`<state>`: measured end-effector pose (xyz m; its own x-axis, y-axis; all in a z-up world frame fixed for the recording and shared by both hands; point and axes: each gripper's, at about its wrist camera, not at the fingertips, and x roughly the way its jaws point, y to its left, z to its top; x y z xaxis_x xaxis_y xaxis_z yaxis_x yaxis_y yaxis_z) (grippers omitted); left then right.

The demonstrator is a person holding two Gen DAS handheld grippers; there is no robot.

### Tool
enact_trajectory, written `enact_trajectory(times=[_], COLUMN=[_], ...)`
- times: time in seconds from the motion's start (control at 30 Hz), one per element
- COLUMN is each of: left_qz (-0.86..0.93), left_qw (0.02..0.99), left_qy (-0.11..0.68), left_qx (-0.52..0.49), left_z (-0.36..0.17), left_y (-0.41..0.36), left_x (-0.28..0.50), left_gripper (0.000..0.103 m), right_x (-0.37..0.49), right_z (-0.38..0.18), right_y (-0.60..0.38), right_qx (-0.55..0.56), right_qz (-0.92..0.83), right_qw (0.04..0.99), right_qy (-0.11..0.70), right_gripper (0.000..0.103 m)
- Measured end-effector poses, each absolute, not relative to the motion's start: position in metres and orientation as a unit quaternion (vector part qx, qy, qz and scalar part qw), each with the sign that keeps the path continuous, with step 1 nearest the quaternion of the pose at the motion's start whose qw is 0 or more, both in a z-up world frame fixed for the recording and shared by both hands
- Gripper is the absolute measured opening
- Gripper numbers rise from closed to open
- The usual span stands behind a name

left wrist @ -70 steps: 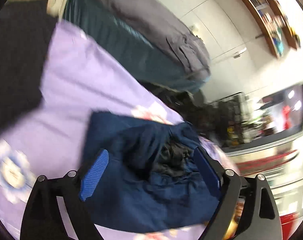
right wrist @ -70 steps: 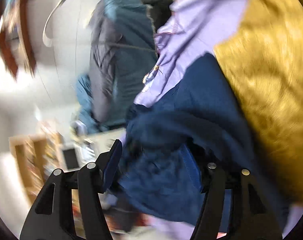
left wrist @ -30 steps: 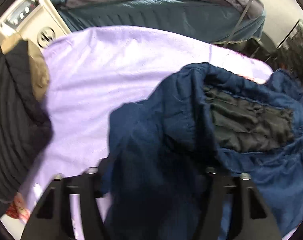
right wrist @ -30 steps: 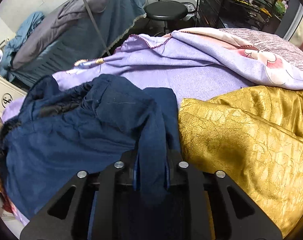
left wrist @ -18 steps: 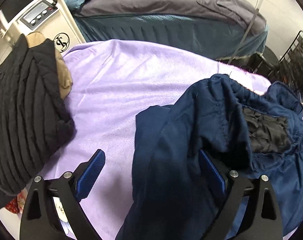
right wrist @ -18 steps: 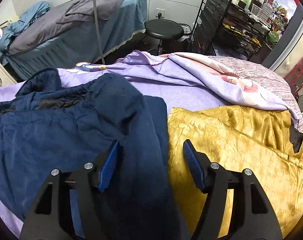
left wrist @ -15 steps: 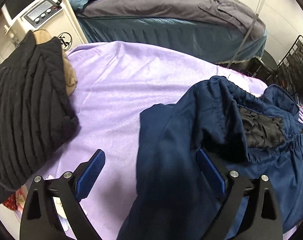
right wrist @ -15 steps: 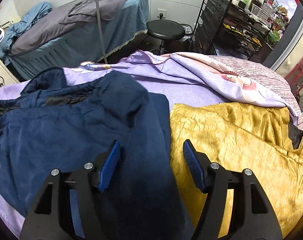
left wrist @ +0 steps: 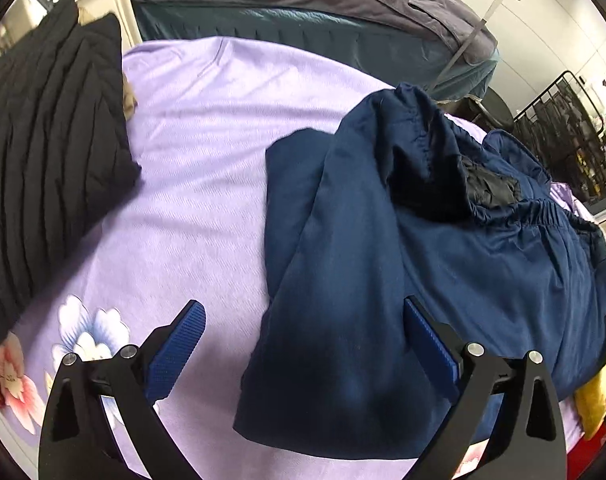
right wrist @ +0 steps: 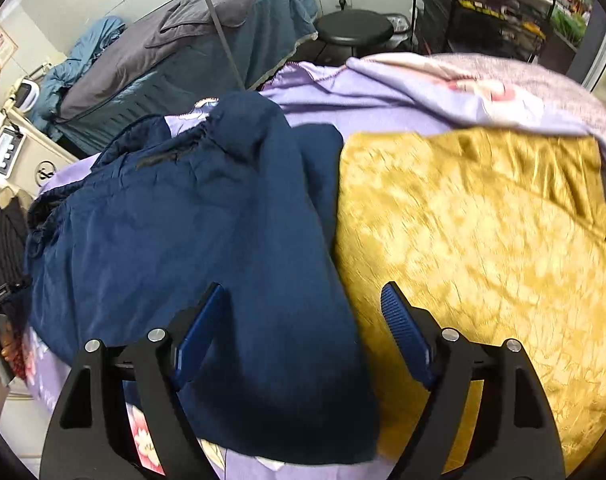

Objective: Fold large clothes

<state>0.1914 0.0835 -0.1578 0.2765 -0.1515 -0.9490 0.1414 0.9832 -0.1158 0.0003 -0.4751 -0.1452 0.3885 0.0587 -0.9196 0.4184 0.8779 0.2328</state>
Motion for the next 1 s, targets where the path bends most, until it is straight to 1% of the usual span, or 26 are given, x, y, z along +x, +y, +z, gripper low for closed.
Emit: enact_trajectory(times=[0.17, 0.47, 0.53, 0.8, 0.87, 1.0], left_qz=[-0.094, -0.114, -0.117, -0.133, -0.140, -0.152], left_qw=[0.796, 0.787, 0.785, 0.778, 0.773, 0.755], left_qy=[0.599, 0.606, 0.608, 0.614, 0.619, 0.637], left_qx=[0.000, 0.016, 0.010, 0.023, 0.031, 0.026], left_z=[-0.162, -0.163, -0.165, -0.164, -0.165, -0.179], left_y=[0.082, 0.081, 0.084, 0.084, 0.082, 0.082], left_x=[0.193, 0.200, 0.200, 0.205, 0.208, 0.217], left_gripper=[0.096, 0.096, 0.096, 0.096, 0.096, 0.098], right_x=[-0.008, 0.017, 0.026, 0.067, 0.073, 0.074], right_z=[-0.157, -0.178, -0.184, -0.206, -0.211, -0.214], right_y=[-0.484, -0.483, -0.482, -0.457, -0.448, -0.440], right_qx=[0.276, 0.296, 0.298, 0.266, 0.242, 0.229], right_qz=[-0.081, -0.039, -0.030, -0.005, -0.013, -0.018], right_qw=[0.789, 0.768, 0.761, 0.744, 0.742, 0.748], right_qy=[0.543, 0.566, 0.575, 0.612, 0.625, 0.623], right_gripper=[0.080, 0.080, 0.086, 0.087, 0.087, 0.087])
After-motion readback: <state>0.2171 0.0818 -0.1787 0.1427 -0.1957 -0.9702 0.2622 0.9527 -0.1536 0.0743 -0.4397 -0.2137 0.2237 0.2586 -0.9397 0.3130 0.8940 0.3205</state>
